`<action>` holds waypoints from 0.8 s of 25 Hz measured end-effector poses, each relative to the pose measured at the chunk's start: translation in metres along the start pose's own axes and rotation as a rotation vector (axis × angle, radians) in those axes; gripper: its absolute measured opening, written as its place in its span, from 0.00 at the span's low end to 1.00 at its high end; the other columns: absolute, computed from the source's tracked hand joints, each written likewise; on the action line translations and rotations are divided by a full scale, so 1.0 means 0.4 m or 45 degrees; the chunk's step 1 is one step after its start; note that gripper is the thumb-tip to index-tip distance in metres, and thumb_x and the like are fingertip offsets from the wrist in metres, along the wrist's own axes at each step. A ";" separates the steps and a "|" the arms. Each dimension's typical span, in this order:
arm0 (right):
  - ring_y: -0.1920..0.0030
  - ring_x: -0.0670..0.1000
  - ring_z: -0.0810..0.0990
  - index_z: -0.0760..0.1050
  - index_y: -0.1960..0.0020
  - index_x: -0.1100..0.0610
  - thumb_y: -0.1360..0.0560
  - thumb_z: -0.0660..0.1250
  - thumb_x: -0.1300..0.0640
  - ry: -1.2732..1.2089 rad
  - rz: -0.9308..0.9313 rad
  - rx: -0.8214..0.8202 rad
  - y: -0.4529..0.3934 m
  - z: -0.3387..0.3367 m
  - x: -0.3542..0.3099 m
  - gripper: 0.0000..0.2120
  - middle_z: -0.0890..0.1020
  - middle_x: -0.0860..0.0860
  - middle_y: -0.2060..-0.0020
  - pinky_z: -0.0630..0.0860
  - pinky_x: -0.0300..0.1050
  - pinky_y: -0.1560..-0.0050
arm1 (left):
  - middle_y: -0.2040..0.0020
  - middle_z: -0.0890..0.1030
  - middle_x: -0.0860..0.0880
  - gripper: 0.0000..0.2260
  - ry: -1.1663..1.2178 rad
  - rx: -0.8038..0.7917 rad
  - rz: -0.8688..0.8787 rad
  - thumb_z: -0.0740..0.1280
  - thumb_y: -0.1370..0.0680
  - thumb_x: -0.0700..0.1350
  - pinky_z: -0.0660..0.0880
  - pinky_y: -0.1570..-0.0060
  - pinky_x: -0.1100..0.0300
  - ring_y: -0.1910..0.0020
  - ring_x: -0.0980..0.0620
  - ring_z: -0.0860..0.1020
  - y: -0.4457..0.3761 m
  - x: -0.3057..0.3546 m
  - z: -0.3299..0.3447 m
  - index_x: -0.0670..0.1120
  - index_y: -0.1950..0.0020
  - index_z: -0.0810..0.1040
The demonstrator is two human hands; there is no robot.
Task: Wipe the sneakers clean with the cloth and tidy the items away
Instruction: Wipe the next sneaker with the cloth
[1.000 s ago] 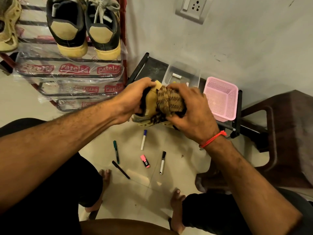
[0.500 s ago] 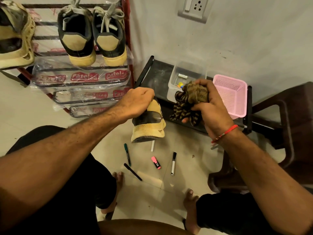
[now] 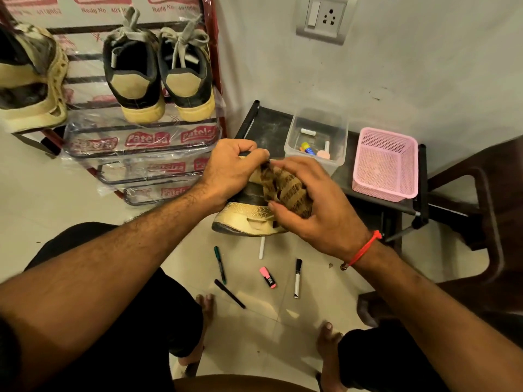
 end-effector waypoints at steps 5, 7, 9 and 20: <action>0.46 0.48 0.76 0.79 0.42 0.58 0.27 0.71 0.59 0.211 0.106 0.225 -0.012 -0.072 0.067 0.14 0.79 0.53 0.46 0.78 0.52 0.42 | 0.58 0.80 0.26 0.17 0.202 -0.010 -0.014 0.69 0.21 0.42 0.79 0.55 0.40 0.56 0.43 0.86 -0.001 -0.008 0.002 0.30 0.62 0.73; 0.45 0.48 0.77 0.80 0.43 0.59 0.27 0.70 0.58 0.134 -0.131 0.144 -0.008 -0.020 -0.010 0.13 0.80 0.53 0.46 0.75 0.45 0.38 | 0.59 0.79 0.27 0.18 0.182 -0.009 0.000 0.69 0.21 0.44 0.78 0.58 0.42 0.61 0.43 0.82 0.001 -0.006 0.011 0.30 0.61 0.74; 0.42 0.50 0.76 0.79 0.42 0.60 0.26 0.69 0.56 0.231 -0.367 -0.014 0.005 0.032 -0.060 0.14 0.80 0.54 0.45 0.70 0.42 0.34 | 0.59 0.77 0.27 0.18 0.151 -0.045 0.019 0.69 0.22 0.45 0.76 0.59 0.41 0.63 0.38 0.78 0.008 -0.001 0.024 0.29 0.60 0.76; 0.45 0.53 0.77 0.79 0.44 0.59 0.26 0.64 0.50 0.309 -0.093 0.129 -0.017 -0.027 0.015 0.17 0.81 0.54 0.48 0.76 0.55 0.40 | 0.59 0.77 0.26 0.19 0.243 0.034 0.008 0.70 0.25 0.46 0.73 0.63 0.53 0.61 0.42 0.77 0.007 -0.011 0.021 0.28 0.60 0.74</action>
Point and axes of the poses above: each hand's wrist, its own y-axis away from the middle knuckle, its own z-axis out of the palm, x = y × z, the point moved 4 cm from there along -y, towards the middle knuckle
